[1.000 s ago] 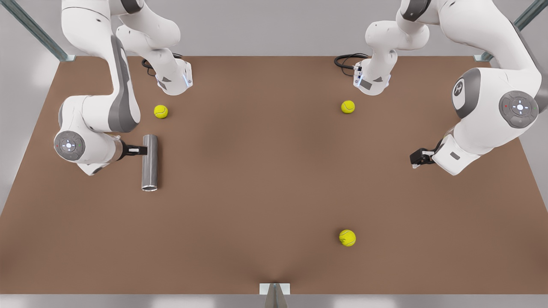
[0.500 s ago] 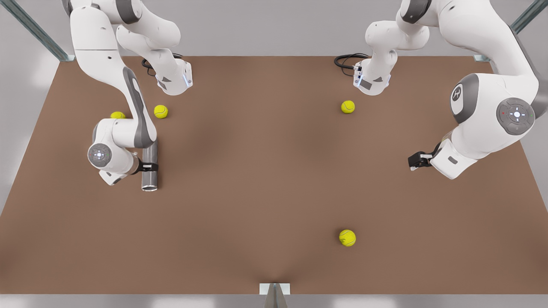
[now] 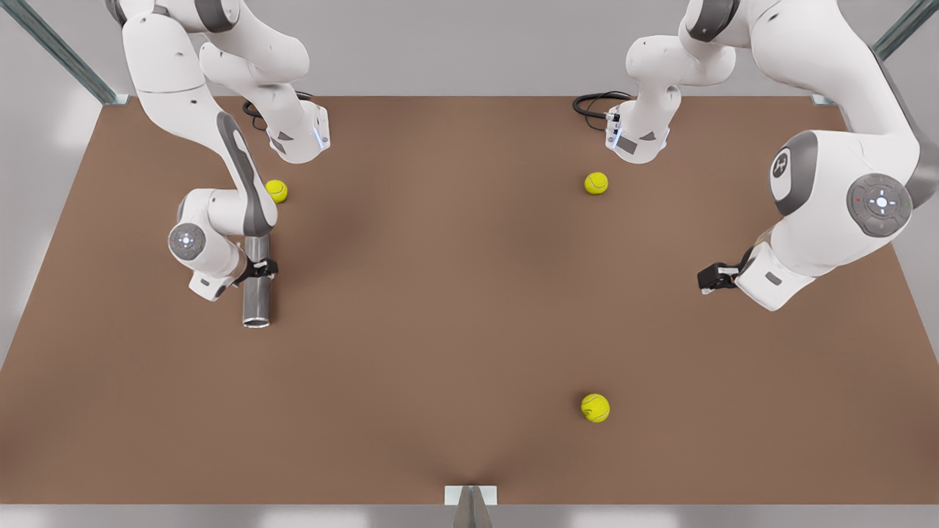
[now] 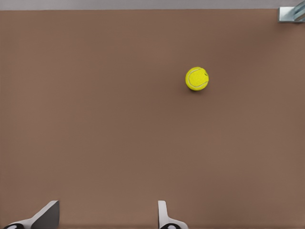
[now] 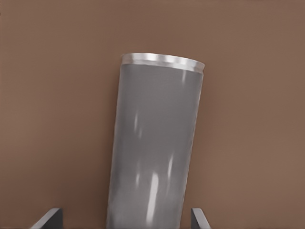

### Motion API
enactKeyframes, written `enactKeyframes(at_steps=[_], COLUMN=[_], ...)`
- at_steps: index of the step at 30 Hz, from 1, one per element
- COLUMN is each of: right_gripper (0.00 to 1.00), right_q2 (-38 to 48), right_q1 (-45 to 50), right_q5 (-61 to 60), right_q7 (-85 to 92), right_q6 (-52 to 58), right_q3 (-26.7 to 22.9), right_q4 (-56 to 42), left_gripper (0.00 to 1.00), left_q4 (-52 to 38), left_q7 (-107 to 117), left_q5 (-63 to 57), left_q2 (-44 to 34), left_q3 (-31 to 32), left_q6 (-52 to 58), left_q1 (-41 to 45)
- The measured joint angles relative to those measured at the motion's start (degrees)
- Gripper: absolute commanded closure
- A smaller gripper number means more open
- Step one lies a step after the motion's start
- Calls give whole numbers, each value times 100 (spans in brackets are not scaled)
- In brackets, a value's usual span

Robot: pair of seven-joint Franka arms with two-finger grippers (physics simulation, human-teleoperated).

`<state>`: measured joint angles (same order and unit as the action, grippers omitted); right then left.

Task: Put the tennis tube upright

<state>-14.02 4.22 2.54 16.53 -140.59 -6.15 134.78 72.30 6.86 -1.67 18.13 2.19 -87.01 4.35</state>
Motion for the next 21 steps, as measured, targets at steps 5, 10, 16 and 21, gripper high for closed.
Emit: enactKeyframes(at_steps=[5,10,16,21], right_gripper=[0,0,0,0], right_q2=[-220,-247,-611,-713], right_q1=[-18,-84,-80,-87], right_q5=[-3,-2,-4,-5], right_q7=[402,722,1002,1159], right_q6=[-118,-143,-211,-270], right_q3=[-7,-9,-9,-21], right_q4=[28,33,-24,-42], left_gripper=[0,0,0,0], left_q4=[-1,0,-2,-2], left_q7=[28,60,87,103], left_q5=[3,5,-15,-9], left_q2=[25,40,83,100], left_q3=[11,17,18,18], left_q6=[-1,-2,-8,-9], left_q1=[3,4,-4,-4])
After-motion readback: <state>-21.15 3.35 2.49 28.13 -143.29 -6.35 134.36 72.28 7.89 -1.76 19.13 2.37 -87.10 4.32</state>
